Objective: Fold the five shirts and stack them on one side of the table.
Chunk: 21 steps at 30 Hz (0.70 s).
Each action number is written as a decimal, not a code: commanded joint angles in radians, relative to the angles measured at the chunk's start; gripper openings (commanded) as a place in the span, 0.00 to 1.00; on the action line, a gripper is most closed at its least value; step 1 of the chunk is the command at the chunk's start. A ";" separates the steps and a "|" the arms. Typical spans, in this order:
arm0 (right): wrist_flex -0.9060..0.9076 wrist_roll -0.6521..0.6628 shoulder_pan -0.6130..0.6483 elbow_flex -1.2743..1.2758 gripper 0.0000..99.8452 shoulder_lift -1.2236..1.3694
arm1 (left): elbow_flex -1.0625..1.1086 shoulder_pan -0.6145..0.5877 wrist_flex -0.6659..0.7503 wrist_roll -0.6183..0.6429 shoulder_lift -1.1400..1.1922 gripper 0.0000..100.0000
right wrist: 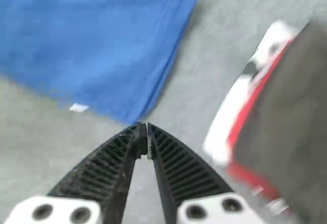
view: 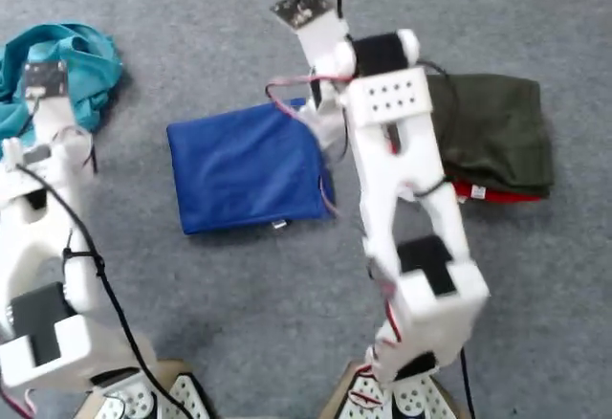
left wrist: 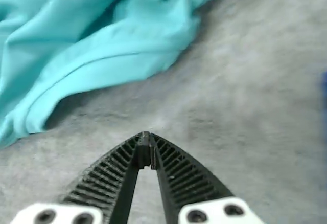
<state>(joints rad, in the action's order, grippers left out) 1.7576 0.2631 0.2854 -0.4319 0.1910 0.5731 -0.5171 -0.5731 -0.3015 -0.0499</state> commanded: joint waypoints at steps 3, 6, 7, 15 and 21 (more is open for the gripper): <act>-0.083 -0.322 0.092 0.363 0.02 -0.223 | 0.134 -0.045 0.210 -0.095 -0.006 0.03; -0.192 -0.446 0.144 0.490 0.02 -0.231 | 0.174 -0.045 0.272 -0.117 0.044 0.03; -0.233 -0.482 0.157 0.524 0.02 -0.231 | 0.176 -0.044 0.288 -0.121 0.068 0.03; -0.446 -0.812 0.169 0.641 0.29 -0.147 | 0.148 -0.050 0.316 -0.120 0.135 0.03; -0.565 -0.833 0.172 0.638 0.29 -0.016 | 0.145 -0.053 0.318 -0.120 0.138 0.03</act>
<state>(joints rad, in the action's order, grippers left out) 1.2467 -0.5531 0.4419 0.2079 0.1404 0.7449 -0.5600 -0.2693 -0.4135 0.0898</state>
